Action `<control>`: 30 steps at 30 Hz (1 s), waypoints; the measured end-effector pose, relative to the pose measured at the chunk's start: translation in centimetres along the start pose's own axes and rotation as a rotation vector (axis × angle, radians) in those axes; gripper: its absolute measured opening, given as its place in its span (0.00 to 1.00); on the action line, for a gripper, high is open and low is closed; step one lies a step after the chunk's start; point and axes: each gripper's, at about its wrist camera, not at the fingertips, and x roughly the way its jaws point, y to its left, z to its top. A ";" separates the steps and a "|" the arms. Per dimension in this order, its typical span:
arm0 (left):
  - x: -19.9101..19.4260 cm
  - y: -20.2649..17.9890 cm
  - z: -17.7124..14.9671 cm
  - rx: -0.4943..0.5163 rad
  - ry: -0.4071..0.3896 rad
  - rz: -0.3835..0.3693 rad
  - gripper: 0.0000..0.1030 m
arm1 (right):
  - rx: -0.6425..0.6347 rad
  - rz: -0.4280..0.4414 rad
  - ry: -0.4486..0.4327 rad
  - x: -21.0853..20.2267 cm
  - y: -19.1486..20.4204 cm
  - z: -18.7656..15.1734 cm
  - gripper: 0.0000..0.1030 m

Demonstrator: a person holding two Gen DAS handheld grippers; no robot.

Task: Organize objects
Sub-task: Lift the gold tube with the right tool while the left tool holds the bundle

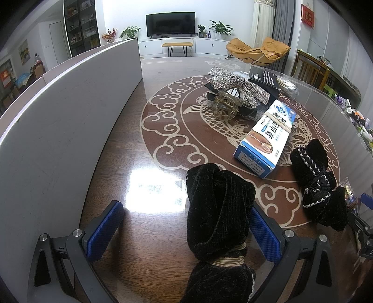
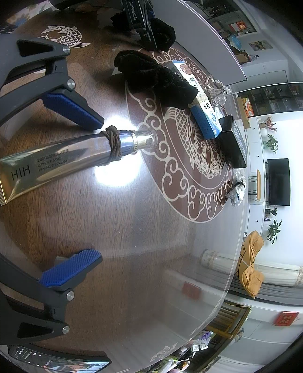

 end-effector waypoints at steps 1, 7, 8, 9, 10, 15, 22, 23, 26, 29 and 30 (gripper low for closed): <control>0.0 0.0 0.0 0.000 0.000 0.000 1.00 | 0.000 0.000 0.000 0.0 0.0 0.0 1.00; 0.0 0.0 -0.1 0.000 0.000 0.000 1.00 | 0.000 0.000 0.000 0.0 0.0 0.0 1.00; 0.0 0.0 -0.1 0.000 0.000 0.000 1.00 | 0.000 0.000 0.000 0.0 0.0 0.0 1.00; 0.0 0.0 -0.1 0.000 0.000 0.000 1.00 | 0.000 0.000 0.000 -0.1 0.0 0.0 1.00; 0.0 -0.1 -0.2 0.000 0.000 0.000 1.00 | 0.000 0.000 0.000 0.0 0.0 0.0 1.00; -0.1 -0.1 -0.3 -0.001 0.000 0.000 1.00 | 0.000 0.000 0.000 -0.1 0.0 0.0 1.00; -0.1 -0.1 -0.3 0.082 0.086 -0.053 1.00 | 0.001 0.001 0.000 0.0 0.0 0.0 1.00; -0.1 0.1 -0.2 0.096 0.121 -0.060 1.00 | 0.000 0.000 0.000 0.0 0.0 0.0 1.00; 0.0 -0.1 0.0 0.109 0.194 -0.057 1.00 | 0.002 0.003 0.002 0.0 -0.1 0.0 1.00; -0.6 -0.8 -0.4 0.159 0.174 -0.087 0.87 | -0.016 0.023 0.050 0.2 -0.2 0.4 1.00; -1.2 -1.2 -0.7 0.193 0.133 -0.110 0.67 | -0.025 0.041 0.078 0.2 -0.2 0.6 1.00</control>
